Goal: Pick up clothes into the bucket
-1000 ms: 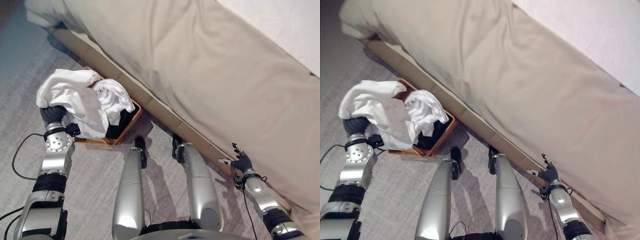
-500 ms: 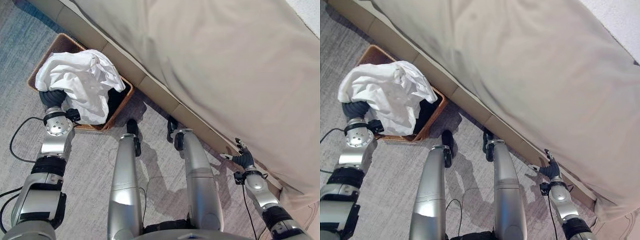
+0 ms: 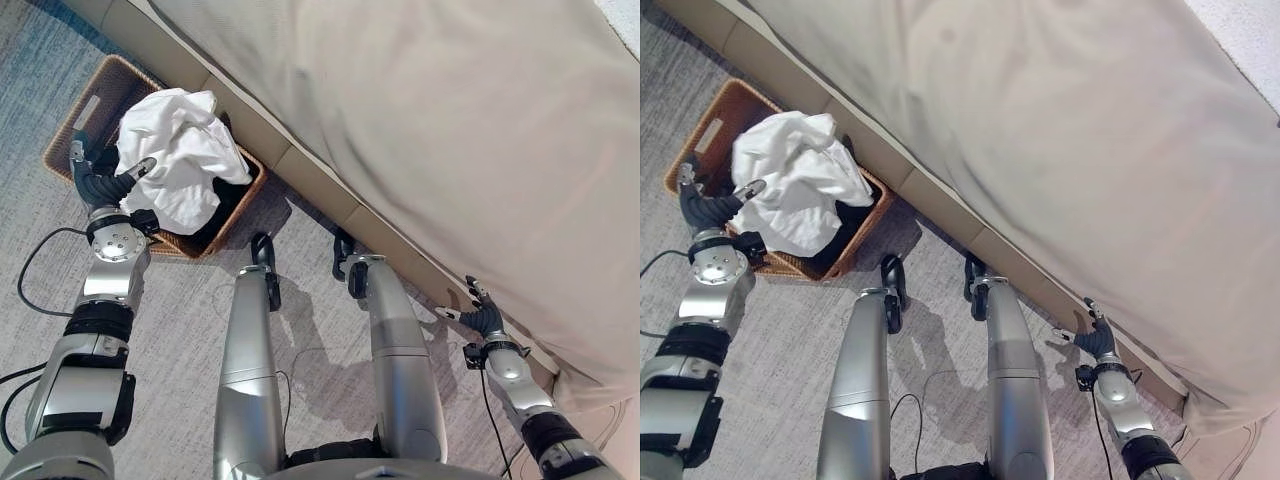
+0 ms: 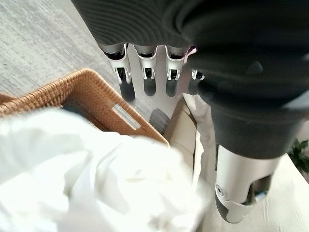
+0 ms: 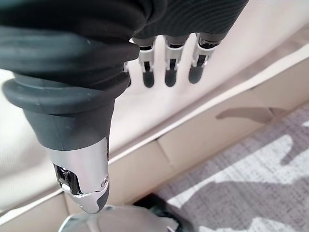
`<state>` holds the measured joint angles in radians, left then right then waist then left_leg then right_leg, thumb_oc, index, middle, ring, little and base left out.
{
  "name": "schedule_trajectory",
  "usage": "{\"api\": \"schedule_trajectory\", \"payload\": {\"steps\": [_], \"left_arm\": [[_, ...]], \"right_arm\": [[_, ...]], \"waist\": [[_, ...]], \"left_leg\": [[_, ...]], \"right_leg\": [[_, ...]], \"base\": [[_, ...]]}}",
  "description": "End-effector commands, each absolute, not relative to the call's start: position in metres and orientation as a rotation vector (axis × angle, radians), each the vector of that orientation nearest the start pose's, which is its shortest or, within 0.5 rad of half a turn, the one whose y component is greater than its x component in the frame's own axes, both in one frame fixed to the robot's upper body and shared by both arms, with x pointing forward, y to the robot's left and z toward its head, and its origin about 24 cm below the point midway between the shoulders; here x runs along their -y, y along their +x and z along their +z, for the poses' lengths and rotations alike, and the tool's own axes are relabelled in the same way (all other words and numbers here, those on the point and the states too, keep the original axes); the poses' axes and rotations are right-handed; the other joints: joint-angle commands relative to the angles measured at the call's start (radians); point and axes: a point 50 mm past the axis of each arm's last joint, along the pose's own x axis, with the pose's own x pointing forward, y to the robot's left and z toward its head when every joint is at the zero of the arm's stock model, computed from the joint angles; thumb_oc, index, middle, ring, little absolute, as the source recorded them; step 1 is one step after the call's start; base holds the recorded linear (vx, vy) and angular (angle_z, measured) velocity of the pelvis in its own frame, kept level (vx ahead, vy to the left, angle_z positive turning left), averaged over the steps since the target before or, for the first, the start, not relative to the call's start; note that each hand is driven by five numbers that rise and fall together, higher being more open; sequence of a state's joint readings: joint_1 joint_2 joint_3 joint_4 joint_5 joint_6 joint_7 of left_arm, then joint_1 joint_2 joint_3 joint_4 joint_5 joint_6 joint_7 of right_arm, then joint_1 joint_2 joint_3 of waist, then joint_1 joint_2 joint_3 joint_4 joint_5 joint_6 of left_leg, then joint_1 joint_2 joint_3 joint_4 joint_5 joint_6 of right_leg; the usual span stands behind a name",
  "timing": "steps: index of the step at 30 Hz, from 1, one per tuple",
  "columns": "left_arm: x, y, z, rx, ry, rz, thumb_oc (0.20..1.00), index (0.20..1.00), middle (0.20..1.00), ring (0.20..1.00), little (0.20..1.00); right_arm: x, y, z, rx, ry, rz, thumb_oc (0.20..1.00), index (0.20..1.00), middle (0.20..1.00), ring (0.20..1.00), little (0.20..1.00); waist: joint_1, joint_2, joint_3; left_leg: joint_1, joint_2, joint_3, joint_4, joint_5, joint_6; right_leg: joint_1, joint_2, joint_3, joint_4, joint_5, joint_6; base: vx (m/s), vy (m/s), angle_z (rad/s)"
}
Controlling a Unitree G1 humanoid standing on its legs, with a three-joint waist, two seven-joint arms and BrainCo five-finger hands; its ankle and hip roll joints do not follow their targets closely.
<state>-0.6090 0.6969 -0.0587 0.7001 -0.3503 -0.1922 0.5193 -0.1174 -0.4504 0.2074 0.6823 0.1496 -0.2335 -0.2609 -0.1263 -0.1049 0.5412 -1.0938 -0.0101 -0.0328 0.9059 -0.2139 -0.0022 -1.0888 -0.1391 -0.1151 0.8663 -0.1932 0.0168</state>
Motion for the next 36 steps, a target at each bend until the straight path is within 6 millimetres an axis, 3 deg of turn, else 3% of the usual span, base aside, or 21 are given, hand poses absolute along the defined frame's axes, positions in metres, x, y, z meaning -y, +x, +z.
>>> {"api": "schedule_trajectory", "payload": {"steps": [1,9,11,14,17,18,21,22,26,31,35,36], "left_arm": [[-0.346,0.325,0.159,0.245,0.254,0.808,1.0,1.0,1.0,1.0,1.0],[-0.356,0.314,0.135,0.159,0.251,0.853,1.0,1.0,1.0,1.0,1.0],[-0.356,0.306,0.112,0.091,0.237,0.868,1.0,1.0,1.0,1.0,1.0],[-0.353,0.3,0.097,0.059,0.221,0.876,1.0,1.0,1.0,1.0,1.0],[-0.335,0.288,0.068,0.038,0.142,0.848,1.0,1.0,1.0,1.0,1.0],[-0.335,0.287,0.067,0.037,0.142,0.848,1.0,1.0,1.0,1.0,1.0],[-0.315,0.281,0.039,-0.014,0.09,0.71,1.0,1.0,1.0,1.0,1.0],[-0.313,0.277,0.033,-0.036,0.09,0.685,1.0,1.0,1.0,1.0,1.0],[-0.301,0.272,0.012,-0.103,0.046,0.581,1.0,1.0,1.0,1.0,1.0],[-0.286,0.249,-0.026,-0.249,0.07,0.439,1.0,1.0,1.0,1.0,1.0],[-0.284,0.224,-0.051,-0.363,0.053,0.423,1.0,1.0,1.0,1.0,1.0],[-0.284,0.224,-0.052,-0.364,0.053,0.422,1.0,1.0,1.0,1.0,1.0]], "right_arm": [[0.264,0.237,-0.034,-0.297,-0.419,-0.236,1.0,1.0,1.0,1.0,1.0],[0.264,0.24,-0.033,-0.298,-0.42,-0.231,1.0,1.0,1.0,1.0,1.0],[0.262,0.24,-0.034,-0.304,-0.42,-0.227,1.0,1.0,1.0,1.0,1.0],[0.261,0.24,-0.035,-0.308,-0.423,-0.225,1.0,1.0,1.0,1.0,1.0],[0.258,0.239,-0.038,-0.315,-0.408,-0.235,1.0,1.0,1.0,1.0,1.0],[0.258,0.239,-0.038,-0.316,-0.409,-0.235,1.0,1.0,1.0,1.0,1.0],[0.261,0.239,-0.041,-0.336,-0.395,-0.252,1.0,1.0,1.0,1.0,1.0],[0.263,0.238,-0.042,-0.343,-0.394,-0.259,1.0,1.0,1.0,1.0,1.0],[0.266,0.236,-0.046,-0.369,-0.379,-0.274,1.0,1.0,1.0,1.0,1.0],[0.275,0.218,-0.064,-0.482,-0.41,-0.269,1.0,1.0,1.0,1.0,1.0],[0.277,0.199,-0.08,-0.578,-0.418,-0.248,1.0,1.0,1.0,1.0,1.0],[0.277,0.199,-0.08,-0.579,-0.419,-0.248,1.0,1.0,1.0,1.0,1.0]], "waist": [[-0.001,-0.01,-0.021],[0.006,-0.005,-0.021],[0.012,-0.001,-0.021],[0.018,0.003,-0.021],[0.038,0.014,-0.021],[0.037,0.014,-0.021],[0.053,0.037,-0.021],[0.053,0.044,-0.021],[0.052,0.064,-0.021],[0.043,0.095,-0.118],[0.046,0.113,-0.212],[0.046,0.113,-0.209]], "left_leg": [[0.07,-0.017,-0.046,-0.03,-0.047,0.027],[0.083,-0.02,-0.047,-0.046,-0.041,0.028],[0.108,-0.019,-0.045,-0.071,-0.032,0.027],[0.141,-0.018,-0.043,-0.11,-0.019,0.024],[0.233,-0.02,-0.041,-0.197,0.013,0.014],[0.238,-0.02,-0.041,-0.201,0.015,0.014],[0.378,-0.026,-0.04,-0.317,0.054,0.004],[0.401,-0.032,-0.036,-0.357,0.099,0.005],[0.537,-0.033,-0.037,-0.462,0.132,-0.007],[0.773,-0.02,-0.038,-0.67,0.193,-0.036],[0.903,-0.01,-0.028,-0.769,0.213,-0.045],[0.909,-0.009,-0.028,-0.772,0.214,-0.045]], "right_leg": [[0.091,-0.049,0.019,-0.065,-0.012,0.062],[0.101,-0.046,0.021,-0.076,-0.008,0.061],[0.12,-0.045,0.019,-0.095,-0.002,0.061],[0.146,-0.046,0.017,-0.122,0.005,0.061],[0.227,-0.044,0.01,-0.19,0.025,0.062],[0.231,-0.044,0.01,-0.194,0.026,0.062],[0.365,-0.039,0.005,-0.281,0.047,0.064],[0.388,-0.042,-0.003,-0.316,0.085,0.057],[0.523,-0.039,-0.017,-0.396,0.105,0.061],[0.752,-0.016,-0.038,-0.565,0.138,0.073],[0.879,0.012,-0.05,-0.663,0.146,0.08],[0.885,0.013,-0.05,-0.666,0.147,0.08]], "base": [[0.0,0.0,0.0],[0.0,0.0,0.0],[0.0,0.0,0.0],[0.0,-0.012,0.01],[-0.01,-0.036,0.05],[0.0,-0.055,0.05],[-0.02,-0.034,0.04],[-0.06,0.003,0.06],[0.01,-0.019,-0.01],[0.14,-0.041,0.08],[0.14,-0.039,-0.07],[0.08,-0.027,-0.1]]}}
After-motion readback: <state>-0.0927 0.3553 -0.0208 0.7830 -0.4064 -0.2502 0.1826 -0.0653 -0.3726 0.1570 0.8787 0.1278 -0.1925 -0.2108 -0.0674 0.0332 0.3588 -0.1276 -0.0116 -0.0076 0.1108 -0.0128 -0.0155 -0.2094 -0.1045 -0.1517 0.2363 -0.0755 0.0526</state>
